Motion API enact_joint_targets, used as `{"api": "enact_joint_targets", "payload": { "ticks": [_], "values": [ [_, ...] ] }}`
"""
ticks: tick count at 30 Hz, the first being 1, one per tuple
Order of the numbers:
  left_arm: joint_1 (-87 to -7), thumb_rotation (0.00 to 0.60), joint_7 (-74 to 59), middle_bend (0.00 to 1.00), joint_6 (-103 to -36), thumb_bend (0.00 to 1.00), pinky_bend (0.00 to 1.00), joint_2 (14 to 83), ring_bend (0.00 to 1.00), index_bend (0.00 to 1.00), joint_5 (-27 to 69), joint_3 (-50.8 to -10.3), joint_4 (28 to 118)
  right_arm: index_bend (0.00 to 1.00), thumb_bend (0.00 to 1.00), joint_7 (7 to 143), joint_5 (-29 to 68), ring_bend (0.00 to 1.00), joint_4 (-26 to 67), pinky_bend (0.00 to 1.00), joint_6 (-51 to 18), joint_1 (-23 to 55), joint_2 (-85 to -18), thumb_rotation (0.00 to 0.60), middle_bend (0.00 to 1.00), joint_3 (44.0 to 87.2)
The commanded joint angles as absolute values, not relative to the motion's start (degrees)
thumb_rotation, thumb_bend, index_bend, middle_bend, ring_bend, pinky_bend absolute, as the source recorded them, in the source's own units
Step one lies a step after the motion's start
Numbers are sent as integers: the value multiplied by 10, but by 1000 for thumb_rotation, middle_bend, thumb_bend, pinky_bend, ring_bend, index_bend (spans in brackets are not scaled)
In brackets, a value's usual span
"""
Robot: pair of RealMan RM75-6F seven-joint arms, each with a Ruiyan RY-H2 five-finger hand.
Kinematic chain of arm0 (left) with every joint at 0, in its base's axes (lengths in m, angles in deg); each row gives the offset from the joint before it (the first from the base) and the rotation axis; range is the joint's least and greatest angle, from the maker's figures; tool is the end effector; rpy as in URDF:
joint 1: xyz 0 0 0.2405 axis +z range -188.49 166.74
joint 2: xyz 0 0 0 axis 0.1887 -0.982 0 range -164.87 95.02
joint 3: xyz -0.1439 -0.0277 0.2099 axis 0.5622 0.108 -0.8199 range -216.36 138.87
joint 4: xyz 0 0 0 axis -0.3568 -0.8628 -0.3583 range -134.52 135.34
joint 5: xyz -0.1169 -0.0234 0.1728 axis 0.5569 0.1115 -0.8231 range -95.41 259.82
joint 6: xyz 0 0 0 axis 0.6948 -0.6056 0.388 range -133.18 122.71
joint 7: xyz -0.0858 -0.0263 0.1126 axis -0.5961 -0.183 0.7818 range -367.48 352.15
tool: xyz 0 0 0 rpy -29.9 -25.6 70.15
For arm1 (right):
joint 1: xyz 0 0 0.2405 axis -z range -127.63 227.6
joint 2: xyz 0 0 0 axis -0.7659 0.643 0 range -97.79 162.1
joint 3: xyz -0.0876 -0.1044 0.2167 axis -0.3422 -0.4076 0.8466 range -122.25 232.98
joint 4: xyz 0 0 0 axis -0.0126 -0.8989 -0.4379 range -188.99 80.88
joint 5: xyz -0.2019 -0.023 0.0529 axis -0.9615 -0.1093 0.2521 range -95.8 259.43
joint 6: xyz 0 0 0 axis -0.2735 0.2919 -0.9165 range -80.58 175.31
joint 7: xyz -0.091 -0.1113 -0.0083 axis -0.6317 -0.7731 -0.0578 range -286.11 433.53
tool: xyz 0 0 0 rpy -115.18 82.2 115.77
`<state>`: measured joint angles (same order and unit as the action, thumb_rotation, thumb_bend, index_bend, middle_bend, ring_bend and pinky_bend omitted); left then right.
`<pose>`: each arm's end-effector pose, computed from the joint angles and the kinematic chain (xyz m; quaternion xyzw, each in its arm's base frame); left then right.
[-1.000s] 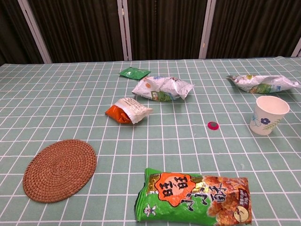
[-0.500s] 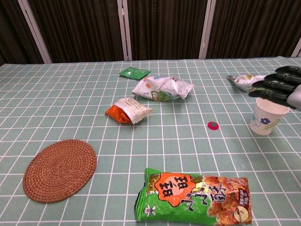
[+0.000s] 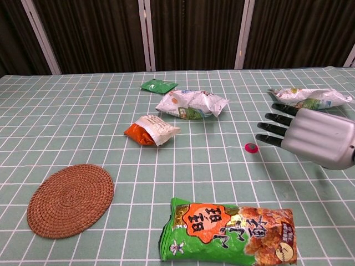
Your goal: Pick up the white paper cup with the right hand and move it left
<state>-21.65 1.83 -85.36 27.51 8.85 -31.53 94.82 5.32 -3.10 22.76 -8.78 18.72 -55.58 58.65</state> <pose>-0.3109 0.2267 0.1761 -0.5775 -0.3698 -0.3376 0.6449 -0.2231 -0.2935 -0.0191 0.8520 0.0934 0.0961 0.5061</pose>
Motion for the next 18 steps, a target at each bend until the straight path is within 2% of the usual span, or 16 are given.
{"api": "enact_joint_targets", "payload": {
  "ticks": [1,15,18],
  "values": [
    [-217,600,18,0,-851,0,0,276,0,0,92,-314,946,0,0,27,-16,0,202,0,-82,182,-567,600,0,587],
    [-219,600,21,0,-845,0,0,276,0,0,92,-315,947,0,1,-31,17,0,166,0,-102,189,-576,600,0,577],
    [-220,600,21,0,-841,0,0,275,0,0,94,-315,948,0,30,-38,20,0,155,0,-105,190,-578,600,0,572]
  ]
}}
